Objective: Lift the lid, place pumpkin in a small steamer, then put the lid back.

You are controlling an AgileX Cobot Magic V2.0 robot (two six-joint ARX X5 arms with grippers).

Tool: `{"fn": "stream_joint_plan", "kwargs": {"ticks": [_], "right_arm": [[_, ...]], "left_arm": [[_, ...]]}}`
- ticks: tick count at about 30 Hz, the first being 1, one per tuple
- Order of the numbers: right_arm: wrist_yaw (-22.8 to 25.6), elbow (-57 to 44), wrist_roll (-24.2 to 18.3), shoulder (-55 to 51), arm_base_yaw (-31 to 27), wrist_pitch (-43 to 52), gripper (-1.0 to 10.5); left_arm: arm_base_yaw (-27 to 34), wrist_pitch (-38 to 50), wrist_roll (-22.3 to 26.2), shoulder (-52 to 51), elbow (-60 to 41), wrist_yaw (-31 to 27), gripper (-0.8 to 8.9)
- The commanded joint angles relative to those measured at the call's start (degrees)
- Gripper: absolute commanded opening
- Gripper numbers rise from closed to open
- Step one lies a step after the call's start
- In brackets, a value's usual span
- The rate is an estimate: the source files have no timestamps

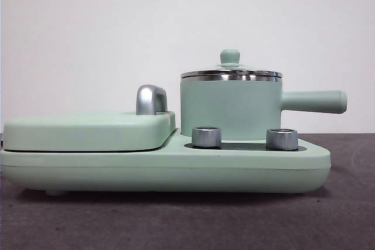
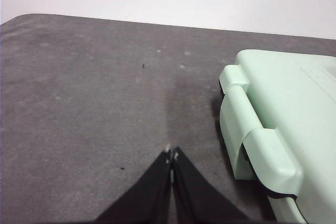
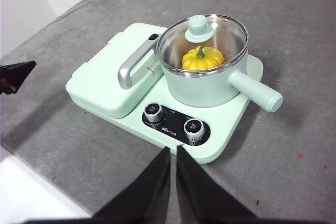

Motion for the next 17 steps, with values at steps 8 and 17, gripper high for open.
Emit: {"fn": "stream_joint_plan", "kwargs": {"ticks": [8, 17], "right_arm": [[0.0, -14.2, -0.2, -2.1, -22.3, 17.6, 0.2], [3.1, -45.0, -2.8, -12.6, -40.0, 48.9, 0.2]], "left_arm": [[0.1, -0.2, 0.5, -0.1, -1.1, -0.1, 0.06], [0.1, -0.2, 0.5, -0.1, -1.1, -0.1, 0.06]]}}
